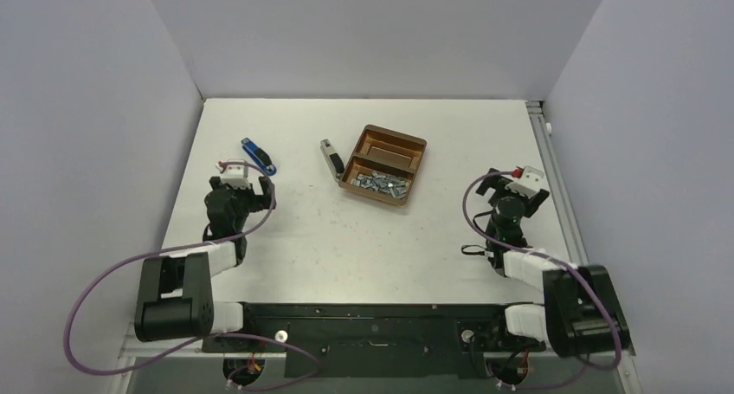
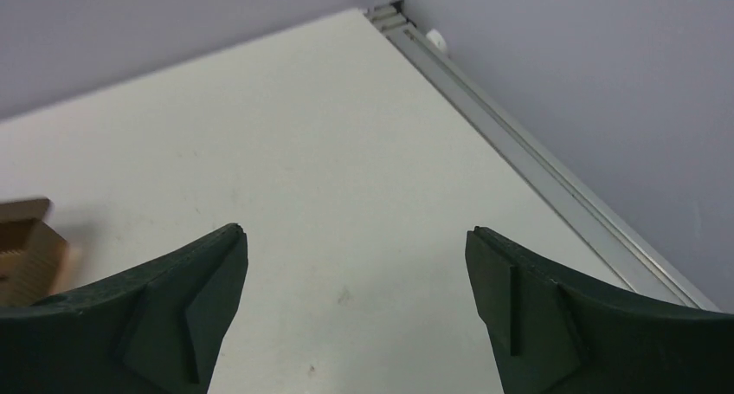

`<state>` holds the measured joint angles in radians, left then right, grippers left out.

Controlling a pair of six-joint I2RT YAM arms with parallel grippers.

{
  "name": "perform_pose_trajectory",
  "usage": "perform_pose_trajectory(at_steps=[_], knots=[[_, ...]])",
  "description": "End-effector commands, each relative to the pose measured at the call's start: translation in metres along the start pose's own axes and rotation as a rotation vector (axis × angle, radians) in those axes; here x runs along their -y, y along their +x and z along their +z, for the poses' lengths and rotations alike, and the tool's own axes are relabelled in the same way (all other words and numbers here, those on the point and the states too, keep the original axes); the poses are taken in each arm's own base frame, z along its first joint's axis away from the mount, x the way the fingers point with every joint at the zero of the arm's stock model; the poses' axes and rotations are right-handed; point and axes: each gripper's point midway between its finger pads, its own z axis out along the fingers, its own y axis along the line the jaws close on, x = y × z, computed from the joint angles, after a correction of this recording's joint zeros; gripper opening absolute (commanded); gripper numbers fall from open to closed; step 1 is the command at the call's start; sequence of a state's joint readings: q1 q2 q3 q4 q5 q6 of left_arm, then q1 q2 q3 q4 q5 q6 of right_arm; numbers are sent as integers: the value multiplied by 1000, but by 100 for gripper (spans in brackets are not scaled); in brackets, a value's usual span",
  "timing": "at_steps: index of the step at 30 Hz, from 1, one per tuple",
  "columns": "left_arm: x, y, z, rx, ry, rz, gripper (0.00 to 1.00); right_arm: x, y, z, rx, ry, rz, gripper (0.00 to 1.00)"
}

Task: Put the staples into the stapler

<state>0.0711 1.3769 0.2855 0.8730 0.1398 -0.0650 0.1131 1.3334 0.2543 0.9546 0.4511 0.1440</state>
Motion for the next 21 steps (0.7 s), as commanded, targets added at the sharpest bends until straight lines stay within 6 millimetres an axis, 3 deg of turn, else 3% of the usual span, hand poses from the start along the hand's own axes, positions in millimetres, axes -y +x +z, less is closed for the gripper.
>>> perform_pose_trajectory(at_steps=[1,4,7,9,14,19,21], knots=[[5,-57,5,-80,22,-8,96,-8,-69,-9,111,-34,192,98],[7,-76,-8,-167,16,-6,96,-27,-90,-6,46,-73,443,98],[12,-93,-27,-201,23,-12,96,-66,-106,-6,-70,-267,444,98],[15,-109,-38,-187,17,-34,96,-103,-113,-15,-141,-442,410,98],[23,-139,-53,-162,13,-104,96,-170,-115,-40,-231,-536,165,98],[19,-148,-45,-238,-13,-122,96,-242,-107,-70,-250,-623,-24,96],[13,-142,-44,-314,-44,-116,96,-273,-99,-76,-277,-656,-91,94]])
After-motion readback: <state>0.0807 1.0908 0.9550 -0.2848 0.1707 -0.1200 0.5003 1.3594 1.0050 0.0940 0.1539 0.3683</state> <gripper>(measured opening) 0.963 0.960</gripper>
